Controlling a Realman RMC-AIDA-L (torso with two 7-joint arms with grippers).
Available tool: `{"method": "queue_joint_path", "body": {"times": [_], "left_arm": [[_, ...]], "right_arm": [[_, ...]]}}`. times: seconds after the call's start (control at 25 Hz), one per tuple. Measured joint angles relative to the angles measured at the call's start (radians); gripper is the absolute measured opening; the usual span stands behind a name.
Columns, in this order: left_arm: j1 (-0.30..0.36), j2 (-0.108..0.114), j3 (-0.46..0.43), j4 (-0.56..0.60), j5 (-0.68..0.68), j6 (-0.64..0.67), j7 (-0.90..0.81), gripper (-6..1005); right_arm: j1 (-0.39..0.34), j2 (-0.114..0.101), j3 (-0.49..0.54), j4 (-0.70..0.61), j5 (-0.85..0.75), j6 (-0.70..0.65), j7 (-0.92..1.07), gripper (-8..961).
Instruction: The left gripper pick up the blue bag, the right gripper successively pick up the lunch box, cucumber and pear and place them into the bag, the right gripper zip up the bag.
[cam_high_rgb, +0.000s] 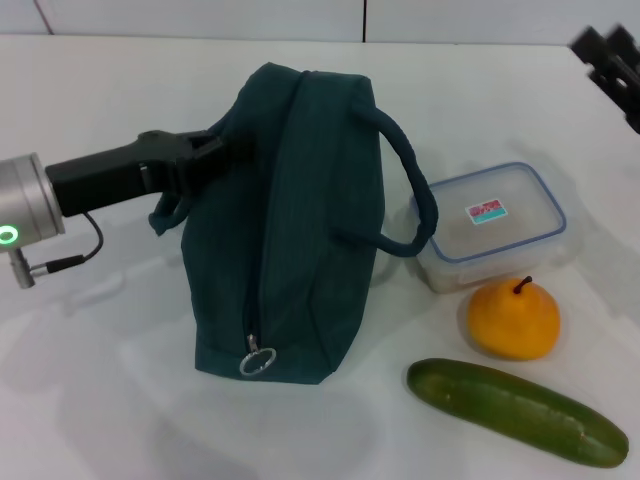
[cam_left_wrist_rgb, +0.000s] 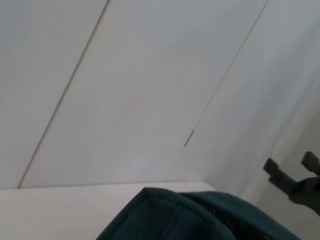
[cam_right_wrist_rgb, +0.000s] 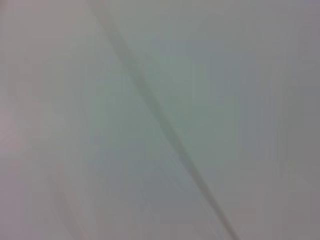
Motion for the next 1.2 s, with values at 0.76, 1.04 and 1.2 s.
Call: {"method": "queue_joint_path", "body": {"times": [0.76,1.04,1.2], "left_arm": [[0.008,0.0,0.041,-0.002,0.038,0.027,0.059,43],[0.007,-0.003,0.054,-0.002,0.037,0.033,0.069,44],[0.006,-0.005,0.075,-0.002,0.028,0.034,0.075,44]], "right_arm": [[-0.073,0.0,0.039,0.152,0.016,0.29,0.484,869],[-0.015,0.0,0.212,0.223,-0.199,0.347,0.499,869],[-0.017,0.0,0.413,0.23,-0.414,0.375,0.494,869]]}}
